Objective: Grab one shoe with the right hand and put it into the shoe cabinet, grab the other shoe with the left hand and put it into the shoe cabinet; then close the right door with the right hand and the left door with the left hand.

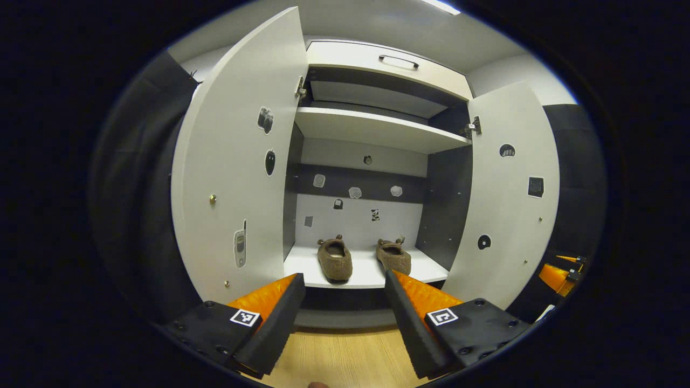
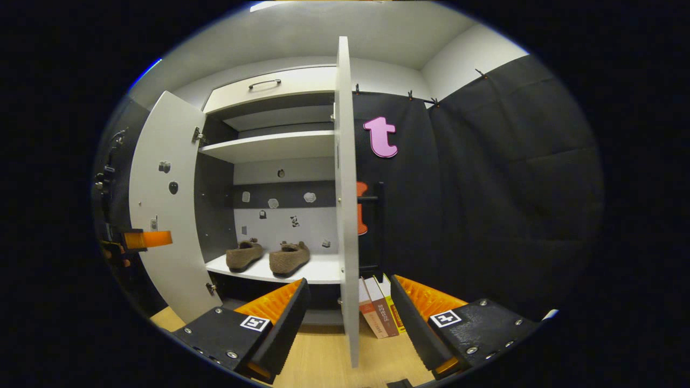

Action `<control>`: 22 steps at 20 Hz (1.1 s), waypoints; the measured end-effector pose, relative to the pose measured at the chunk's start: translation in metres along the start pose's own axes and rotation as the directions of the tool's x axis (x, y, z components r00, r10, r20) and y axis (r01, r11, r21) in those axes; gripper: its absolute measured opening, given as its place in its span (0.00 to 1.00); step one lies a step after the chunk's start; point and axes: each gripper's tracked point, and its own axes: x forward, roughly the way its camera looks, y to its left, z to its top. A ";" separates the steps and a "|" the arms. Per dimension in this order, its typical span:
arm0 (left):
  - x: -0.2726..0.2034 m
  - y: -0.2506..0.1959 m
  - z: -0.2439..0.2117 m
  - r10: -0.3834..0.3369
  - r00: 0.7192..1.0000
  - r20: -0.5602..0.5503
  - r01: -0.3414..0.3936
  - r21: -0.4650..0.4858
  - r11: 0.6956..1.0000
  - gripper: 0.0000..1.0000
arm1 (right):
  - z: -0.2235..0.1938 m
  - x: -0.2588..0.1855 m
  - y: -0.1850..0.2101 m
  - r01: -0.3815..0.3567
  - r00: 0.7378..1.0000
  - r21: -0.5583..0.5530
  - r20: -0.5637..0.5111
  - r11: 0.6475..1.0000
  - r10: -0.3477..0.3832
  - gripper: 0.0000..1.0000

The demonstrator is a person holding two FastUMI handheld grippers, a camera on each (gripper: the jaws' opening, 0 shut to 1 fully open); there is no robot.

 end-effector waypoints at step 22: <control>-0.061 0.042 0.026 -0.007 0.996 0.092 0.007 0.006 1.000 0.99 | -0.090 0.058 -0.059 0.079 0.992 0.012 -0.095 0.997 -0.078 0.90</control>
